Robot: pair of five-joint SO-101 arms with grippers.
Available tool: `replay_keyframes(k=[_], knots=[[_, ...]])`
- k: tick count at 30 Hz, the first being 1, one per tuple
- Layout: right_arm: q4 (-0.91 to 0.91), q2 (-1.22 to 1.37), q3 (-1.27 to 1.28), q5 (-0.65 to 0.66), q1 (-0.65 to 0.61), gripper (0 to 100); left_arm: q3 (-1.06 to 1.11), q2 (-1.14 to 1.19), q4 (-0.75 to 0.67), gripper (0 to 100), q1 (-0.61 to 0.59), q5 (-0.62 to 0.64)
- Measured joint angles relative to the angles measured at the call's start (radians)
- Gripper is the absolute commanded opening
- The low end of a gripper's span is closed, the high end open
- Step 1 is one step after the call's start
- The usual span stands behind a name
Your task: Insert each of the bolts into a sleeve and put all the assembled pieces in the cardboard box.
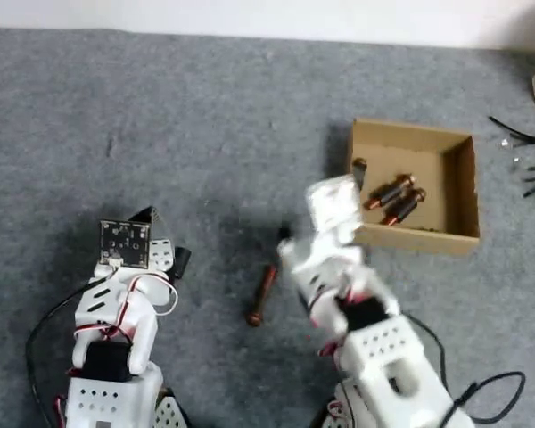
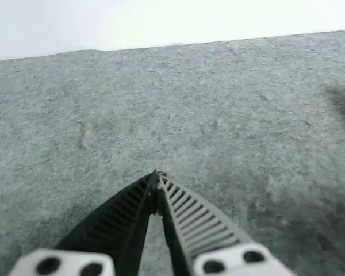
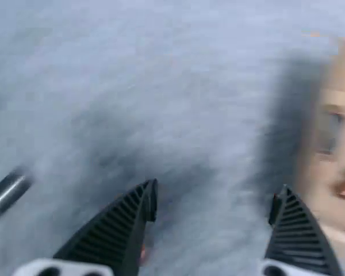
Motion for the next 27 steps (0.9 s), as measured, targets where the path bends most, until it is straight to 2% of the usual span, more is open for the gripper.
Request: replay_keyframes(k=[7,12,18,21,24,27], knots=[[0.137,-0.057,0.044,0.011,-0.196,26.9,0.000,0.000,0.000,1,-0.018,0.000],[0.138,-0.003,0.044,0.025,-0.204,26.9,0.000,0.000,0.000,1,-0.118,0.077],[0.175,0.101,-0.025,0.201,-0.209,26.9,0.000,0.000,-0.060,1,-0.232,0.157],[0.212,0.227,-0.161,0.222,-0.209,26.9,0.000,0.000,-0.069,1,-0.262,0.170],[0.230,0.402,-0.330,0.130,-0.219,26.9,0.000,0.000,-0.072,1,-0.270,0.170],[0.230,0.583,-0.494,-0.044,-0.258,26.9,0.000,0.000,-0.072,1,-0.270,0.170]])
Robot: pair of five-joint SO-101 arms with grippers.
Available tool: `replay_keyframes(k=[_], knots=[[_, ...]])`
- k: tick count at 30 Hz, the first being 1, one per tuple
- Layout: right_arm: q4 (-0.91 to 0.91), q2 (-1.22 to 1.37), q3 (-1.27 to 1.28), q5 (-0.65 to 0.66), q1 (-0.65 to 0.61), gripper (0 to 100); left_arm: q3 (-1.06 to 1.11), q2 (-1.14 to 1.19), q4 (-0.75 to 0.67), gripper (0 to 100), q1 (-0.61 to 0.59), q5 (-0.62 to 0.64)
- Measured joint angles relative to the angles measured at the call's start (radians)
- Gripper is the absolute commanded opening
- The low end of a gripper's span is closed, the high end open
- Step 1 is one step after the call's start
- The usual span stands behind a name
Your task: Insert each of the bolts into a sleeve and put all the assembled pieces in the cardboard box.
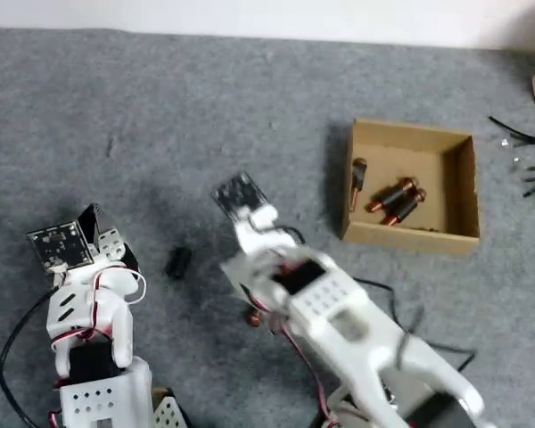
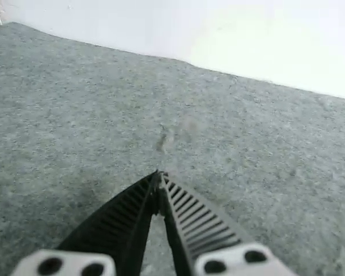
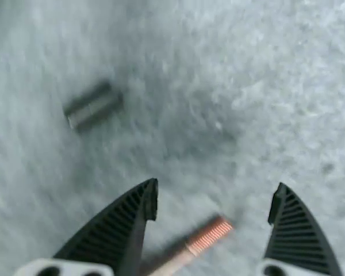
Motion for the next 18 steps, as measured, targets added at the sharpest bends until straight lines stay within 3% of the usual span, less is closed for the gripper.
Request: replay_keyframes(k=[4,9,18], knots=[[0.000,0.222,-0.216,-0.316,-0.089,26.9,-0.002,0.000,0.000,1,-0.009,0.000],[0.003,0.473,-0.437,-0.646,-0.150,26.9,-0.008,0.000,-0.005,1,-0.124,0.011],[0.041,0.721,-0.626,-0.718,-0.155,26.9,-0.009,0.000,-0.005,1,-0.175,0.057]])
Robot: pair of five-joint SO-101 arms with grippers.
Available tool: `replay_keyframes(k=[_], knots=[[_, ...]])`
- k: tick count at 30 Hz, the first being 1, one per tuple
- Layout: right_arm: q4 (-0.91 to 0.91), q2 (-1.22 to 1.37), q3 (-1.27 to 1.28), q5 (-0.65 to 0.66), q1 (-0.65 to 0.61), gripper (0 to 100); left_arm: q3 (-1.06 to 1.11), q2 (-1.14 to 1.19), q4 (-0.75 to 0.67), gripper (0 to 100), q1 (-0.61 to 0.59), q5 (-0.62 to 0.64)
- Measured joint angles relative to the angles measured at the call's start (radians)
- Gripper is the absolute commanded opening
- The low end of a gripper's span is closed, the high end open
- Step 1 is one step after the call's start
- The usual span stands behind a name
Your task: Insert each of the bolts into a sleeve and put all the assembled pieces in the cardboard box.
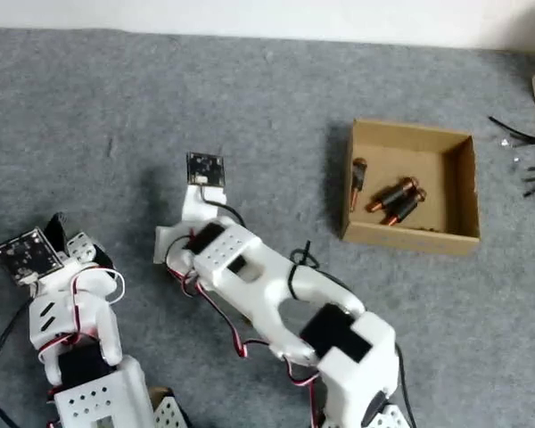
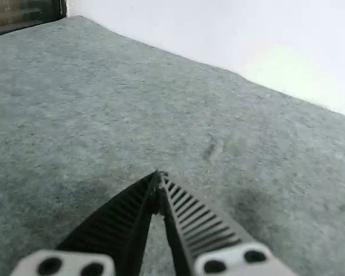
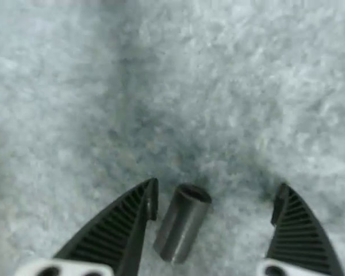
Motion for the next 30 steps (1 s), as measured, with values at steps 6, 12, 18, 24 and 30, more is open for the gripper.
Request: replay_keyframes(k=[6,12,18,24,30], knots=[[0.117,0.025,-0.078,0.000,-0.009,26.9,0.000,0.000,0.000,1,0.000,0.000],[0.127,0.025,-0.078,0.000,-0.012,26.9,0.000,0.000,0.000,1,0.000,0.000],[0.127,0.025,-0.068,0.000,-0.014,26.9,0.000,0.000,0.000,1,0.000,0.000],[0.127,0.023,-0.060,0.000,-0.014,26.2,0.000,0.000,0.000,1,0.000,0.000],[0.198,0.021,-0.057,-0.002,-0.014,14.6,0.000,0.000,0.000,1,0.000,0.000]])
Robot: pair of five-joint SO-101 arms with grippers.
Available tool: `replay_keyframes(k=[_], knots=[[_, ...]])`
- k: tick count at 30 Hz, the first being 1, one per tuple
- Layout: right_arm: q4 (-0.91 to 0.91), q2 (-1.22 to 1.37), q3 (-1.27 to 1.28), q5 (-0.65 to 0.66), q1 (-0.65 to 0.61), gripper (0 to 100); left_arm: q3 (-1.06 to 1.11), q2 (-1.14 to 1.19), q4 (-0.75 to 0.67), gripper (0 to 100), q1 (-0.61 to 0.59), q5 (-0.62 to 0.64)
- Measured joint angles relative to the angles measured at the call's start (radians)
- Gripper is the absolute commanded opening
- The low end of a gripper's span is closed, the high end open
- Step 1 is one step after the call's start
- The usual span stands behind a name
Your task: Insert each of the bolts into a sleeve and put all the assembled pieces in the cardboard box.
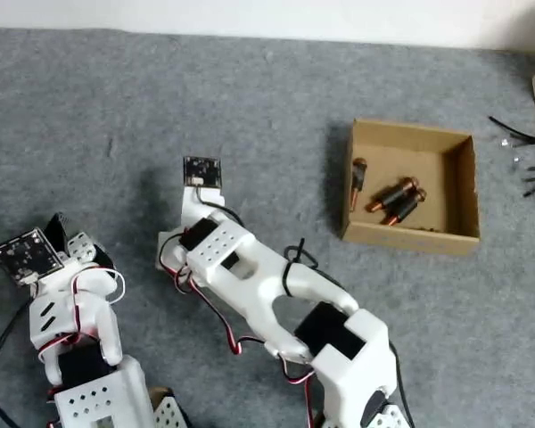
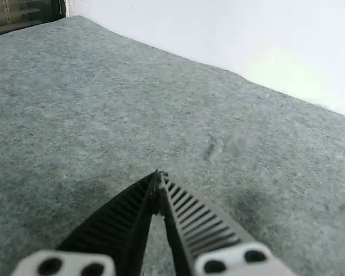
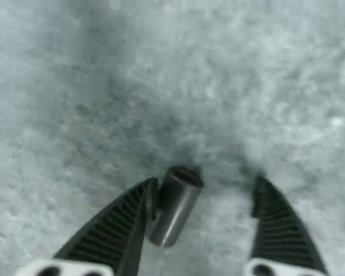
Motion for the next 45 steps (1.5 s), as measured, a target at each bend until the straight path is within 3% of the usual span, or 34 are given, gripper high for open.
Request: replay_keyframes(k=[21,27,37,42,45], knots=[[0.149,0.000,-0.002,-0.031,-0.032,13.7,0.000,0.000,-0.023,1,0.000,0.000],[0.176,0.000,0.000,-0.100,-0.032,0.1,0.000,0.000,-0.023,1,0.000,0.000],[0.183,0.000,0.011,-0.075,-0.032,0.4,0.000,0.000,-0.023,1,0.000,0.000],[0.186,-0.041,0.015,-0.069,0.028,0.4,0.000,0.000,-0.023,1,0.000,0.000],[0.192,-0.127,0.018,0.005,0.095,0.4,0.000,0.000,-0.023,1,0.000,0.000]])
